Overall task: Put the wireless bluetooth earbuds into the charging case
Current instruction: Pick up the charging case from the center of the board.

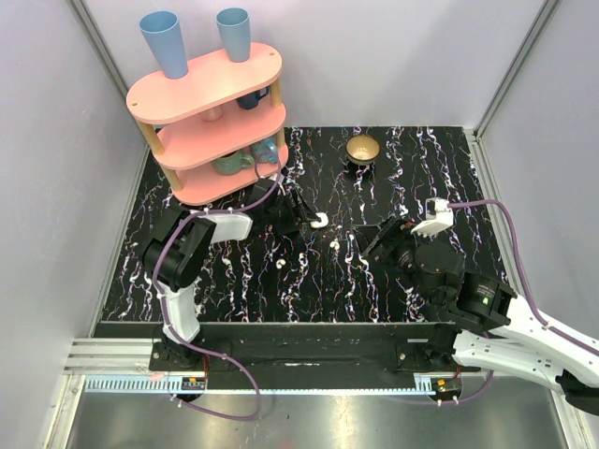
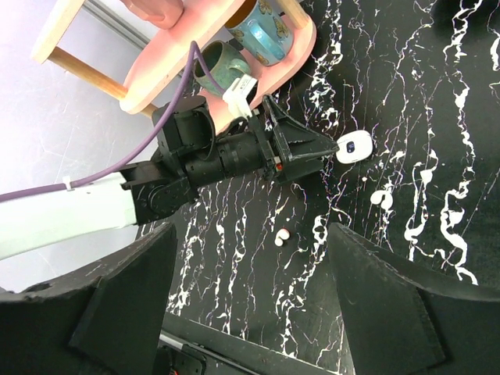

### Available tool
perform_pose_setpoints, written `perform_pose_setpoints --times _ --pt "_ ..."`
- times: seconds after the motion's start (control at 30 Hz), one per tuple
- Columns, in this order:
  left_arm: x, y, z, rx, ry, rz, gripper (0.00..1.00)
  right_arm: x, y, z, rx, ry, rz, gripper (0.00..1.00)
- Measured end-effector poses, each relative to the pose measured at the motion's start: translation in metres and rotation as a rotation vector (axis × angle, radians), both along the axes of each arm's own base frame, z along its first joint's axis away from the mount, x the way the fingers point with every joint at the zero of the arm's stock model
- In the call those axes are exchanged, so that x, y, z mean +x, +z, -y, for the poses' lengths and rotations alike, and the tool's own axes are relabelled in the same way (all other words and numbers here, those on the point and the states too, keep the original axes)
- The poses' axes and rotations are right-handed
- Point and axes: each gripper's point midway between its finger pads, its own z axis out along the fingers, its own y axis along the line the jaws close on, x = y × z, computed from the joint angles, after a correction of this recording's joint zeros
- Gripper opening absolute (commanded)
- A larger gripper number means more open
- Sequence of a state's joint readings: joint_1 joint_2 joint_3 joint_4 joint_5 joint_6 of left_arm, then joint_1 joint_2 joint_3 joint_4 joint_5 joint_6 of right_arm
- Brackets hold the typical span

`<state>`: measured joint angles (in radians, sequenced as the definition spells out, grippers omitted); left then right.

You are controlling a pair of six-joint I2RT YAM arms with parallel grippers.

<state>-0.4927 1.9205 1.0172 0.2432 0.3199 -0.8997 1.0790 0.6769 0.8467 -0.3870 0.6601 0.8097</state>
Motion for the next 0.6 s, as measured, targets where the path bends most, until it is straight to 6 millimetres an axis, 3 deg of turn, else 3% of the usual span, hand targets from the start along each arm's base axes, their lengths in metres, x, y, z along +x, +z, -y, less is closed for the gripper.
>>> perform_pose_setpoints --times 0.17,0.27,0.37,0.43,0.5,0.6 --pt "-0.013 0.006 -0.018 0.073 -0.002 0.016 0.75 -0.001 0.000 -0.001 0.001 0.008 -0.002 0.85" --pt "-0.018 0.030 -0.027 0.099 -0.004 0.072 0.76 -0.001 0.000 -0.002 0.003 0.012 -0.003 0.85" --pt "-0.022 0.072 -0.037 0.103 0.002 0.176 0.78 -0.001 -0.001 -0.003 0.001 0.016 -0.006 0.85" --pt "-0.027 0.110 -0.045 0.096 0.011 0.276 0.79 -0.001 -0.004 -0.005 -0.007 0.018 -0.011 0.86" --pt "-0.035 0.147 -0.053 0.080 0.017 0.382 0.85 0.000 -0.008 -0.009 -0.026 0.027 -0.020 0.87" --pt "-0.056 0.184 -0.072 0.066 0.033 0.501 0.92 0.003 -0.022 -0.019 -0.102 0.050 -0.035 0.93"
